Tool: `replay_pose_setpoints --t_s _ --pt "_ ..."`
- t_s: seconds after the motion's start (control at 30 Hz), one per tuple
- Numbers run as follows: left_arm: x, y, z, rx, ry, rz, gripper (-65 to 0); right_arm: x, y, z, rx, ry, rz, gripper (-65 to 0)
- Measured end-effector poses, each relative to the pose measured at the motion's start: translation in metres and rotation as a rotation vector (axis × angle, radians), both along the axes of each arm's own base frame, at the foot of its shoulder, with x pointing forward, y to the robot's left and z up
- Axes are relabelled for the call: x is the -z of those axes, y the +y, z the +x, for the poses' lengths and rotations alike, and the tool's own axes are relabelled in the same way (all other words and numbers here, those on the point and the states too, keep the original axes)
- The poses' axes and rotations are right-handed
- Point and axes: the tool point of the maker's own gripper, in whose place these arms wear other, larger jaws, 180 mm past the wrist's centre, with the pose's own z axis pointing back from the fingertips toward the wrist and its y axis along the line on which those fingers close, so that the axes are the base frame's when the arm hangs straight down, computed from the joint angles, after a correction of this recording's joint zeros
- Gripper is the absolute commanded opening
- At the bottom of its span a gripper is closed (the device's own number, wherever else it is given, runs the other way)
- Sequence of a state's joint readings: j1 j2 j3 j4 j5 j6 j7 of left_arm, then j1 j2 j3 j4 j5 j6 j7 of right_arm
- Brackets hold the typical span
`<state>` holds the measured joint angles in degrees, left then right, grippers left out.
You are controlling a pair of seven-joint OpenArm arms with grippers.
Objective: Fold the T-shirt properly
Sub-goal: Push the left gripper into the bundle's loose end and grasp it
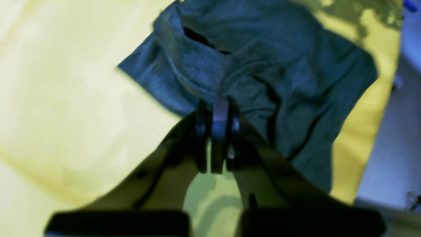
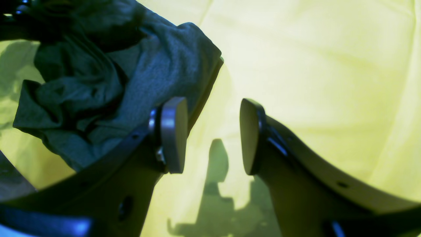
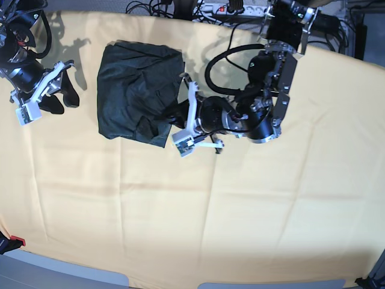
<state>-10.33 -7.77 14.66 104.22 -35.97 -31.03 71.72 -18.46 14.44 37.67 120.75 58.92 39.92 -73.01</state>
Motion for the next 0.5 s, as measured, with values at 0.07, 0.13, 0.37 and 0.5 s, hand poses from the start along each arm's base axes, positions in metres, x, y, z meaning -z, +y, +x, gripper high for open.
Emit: replay_pose_setpoints --t_s 0.07,0.13,0.37,0.5 --pt "-0.001 0.011 0.0 0.008 -0.029 0.03 -65.0 0.0 0.0 0.0 0.0 0.0 0.0 -38.1" --pt "0.001 0.02 0.001 0.006 -0.037 0.053 -65.0 0.0 0.0 0.0 0.0 -0.001 0.0 -38.1" --pt "0.01 0.037 -0.001 -0.001 -0.029 0.1 -65.0 0.0 0.0 0.0 0.0 0.0 0.0 -38.1" --pt "0.009 0.037 0.0 -0.004 -0.035 0.093 -65.0 0.0 0.0 0.0 0.0 -0.001 0.0 -38.1"
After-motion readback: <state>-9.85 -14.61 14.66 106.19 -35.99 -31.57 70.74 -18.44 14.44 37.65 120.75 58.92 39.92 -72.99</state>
